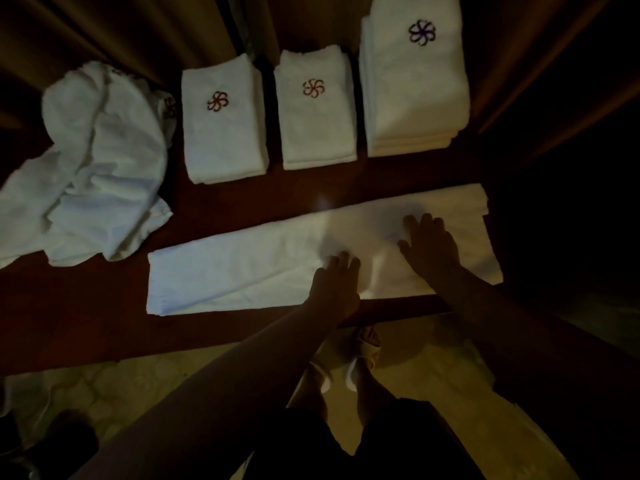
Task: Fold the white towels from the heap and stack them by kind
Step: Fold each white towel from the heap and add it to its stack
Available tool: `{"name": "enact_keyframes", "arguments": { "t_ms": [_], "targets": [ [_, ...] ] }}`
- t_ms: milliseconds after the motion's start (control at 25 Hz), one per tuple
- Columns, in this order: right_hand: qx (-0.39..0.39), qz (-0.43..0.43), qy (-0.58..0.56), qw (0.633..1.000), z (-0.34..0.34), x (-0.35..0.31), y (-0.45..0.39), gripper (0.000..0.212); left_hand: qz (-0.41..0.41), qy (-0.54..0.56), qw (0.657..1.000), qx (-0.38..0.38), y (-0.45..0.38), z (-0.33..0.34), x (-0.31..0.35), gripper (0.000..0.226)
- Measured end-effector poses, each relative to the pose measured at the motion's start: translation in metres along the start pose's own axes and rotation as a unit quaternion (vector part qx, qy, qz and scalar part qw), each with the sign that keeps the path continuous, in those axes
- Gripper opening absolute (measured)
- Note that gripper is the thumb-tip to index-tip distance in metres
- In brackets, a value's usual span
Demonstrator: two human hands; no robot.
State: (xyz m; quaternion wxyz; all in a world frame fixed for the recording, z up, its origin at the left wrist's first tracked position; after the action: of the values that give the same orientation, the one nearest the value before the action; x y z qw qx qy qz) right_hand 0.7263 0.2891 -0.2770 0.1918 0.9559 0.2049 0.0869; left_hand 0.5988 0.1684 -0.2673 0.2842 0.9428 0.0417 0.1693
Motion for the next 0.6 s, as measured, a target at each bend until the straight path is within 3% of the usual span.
{"name": "enact_keyframes", "arguments": {
  "t_ms": [160, 360, 600],
  "targets": [
    [-0.014, -0.010, 0.009, 1.000, 0.001, 0.009, 0.002, 0.054, -0.001, 0.005, 1.000, 0.014, 0.001, 0.002, 0.003, 0.058],
    [0.018, -0.008, 0.024, 1.000, -0.008, 0.021, -0.011, 0.044, -0.020, 0.028, 0.990, 0.137, -0.015, -0.031, -0.019, 0.043],
    [0.027, -0.012, 0.054, 0.998, -0.009, 0.028, -0.022, 0.044, -0.045, -0.008, 0.992, 0.116, -0.037, -0.038, -0.028, 0.042]
  ]
}}
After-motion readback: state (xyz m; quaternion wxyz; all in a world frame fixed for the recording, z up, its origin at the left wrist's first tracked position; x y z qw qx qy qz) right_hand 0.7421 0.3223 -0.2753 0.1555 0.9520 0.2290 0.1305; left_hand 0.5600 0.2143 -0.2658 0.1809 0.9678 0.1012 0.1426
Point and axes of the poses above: each hand's wrist, its own y-axis away from the middle knuckle, its own z-axis out of the palm, x = y × z, the point moved 9 cm from there along -y, towards the middle knuckle, and after that the axes turned 9 degrees about y, right-handed, at the moved point
